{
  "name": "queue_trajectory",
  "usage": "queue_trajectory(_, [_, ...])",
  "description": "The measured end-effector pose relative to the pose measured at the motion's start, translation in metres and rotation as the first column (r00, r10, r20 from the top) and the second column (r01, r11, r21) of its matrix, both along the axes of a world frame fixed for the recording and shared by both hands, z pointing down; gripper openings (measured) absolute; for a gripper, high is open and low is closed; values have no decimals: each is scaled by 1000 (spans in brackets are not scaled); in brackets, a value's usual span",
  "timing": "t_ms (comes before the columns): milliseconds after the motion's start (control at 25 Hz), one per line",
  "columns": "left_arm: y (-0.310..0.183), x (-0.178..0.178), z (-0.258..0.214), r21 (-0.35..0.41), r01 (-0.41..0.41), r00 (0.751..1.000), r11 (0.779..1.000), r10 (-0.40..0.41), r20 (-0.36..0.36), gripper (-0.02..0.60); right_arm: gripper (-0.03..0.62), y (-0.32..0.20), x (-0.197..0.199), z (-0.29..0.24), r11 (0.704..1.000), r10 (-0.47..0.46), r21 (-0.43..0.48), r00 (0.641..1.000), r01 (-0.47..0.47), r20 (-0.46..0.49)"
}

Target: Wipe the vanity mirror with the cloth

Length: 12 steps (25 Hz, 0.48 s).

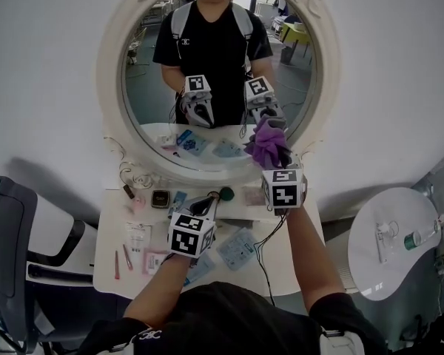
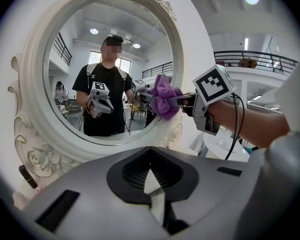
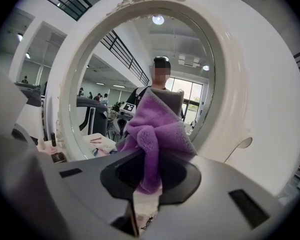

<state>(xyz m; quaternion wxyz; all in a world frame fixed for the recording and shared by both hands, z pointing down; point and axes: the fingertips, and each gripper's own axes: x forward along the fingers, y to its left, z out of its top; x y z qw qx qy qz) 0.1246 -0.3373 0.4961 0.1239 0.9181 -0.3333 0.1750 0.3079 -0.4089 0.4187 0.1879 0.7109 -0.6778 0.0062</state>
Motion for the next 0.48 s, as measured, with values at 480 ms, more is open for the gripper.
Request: queue_trajectory(480, [3,-2,-15,49,38,999,998,-36,-40,6,67,82,-35,19,976,-32,211,931,-49,363])
